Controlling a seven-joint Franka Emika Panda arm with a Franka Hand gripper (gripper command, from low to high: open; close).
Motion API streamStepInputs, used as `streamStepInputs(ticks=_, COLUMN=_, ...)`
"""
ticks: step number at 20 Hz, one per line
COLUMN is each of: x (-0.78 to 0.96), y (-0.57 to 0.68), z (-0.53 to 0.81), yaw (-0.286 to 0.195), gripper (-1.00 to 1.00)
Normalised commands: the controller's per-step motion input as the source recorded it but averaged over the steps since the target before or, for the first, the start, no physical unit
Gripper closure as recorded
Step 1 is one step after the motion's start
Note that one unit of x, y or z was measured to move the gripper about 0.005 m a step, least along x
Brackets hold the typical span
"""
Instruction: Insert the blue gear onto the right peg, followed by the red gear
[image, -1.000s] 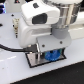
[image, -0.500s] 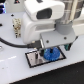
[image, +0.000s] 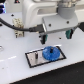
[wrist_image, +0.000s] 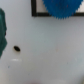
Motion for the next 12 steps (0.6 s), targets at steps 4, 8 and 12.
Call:
streamStepInputs(ticks=4, x=-0.74, y=0.19, z=0.07, yaw=0.0, gripper=-1.0)
streamStepInputs(ticks=8, x=-0.77, y=0.11, z=-0.02, yaw=0.0, gripper=-1.0)
streamStepInputs(ticks=12, x=-0.71, y=0.11, z=-0.04, yaw=0.0, gripper=-1.0)
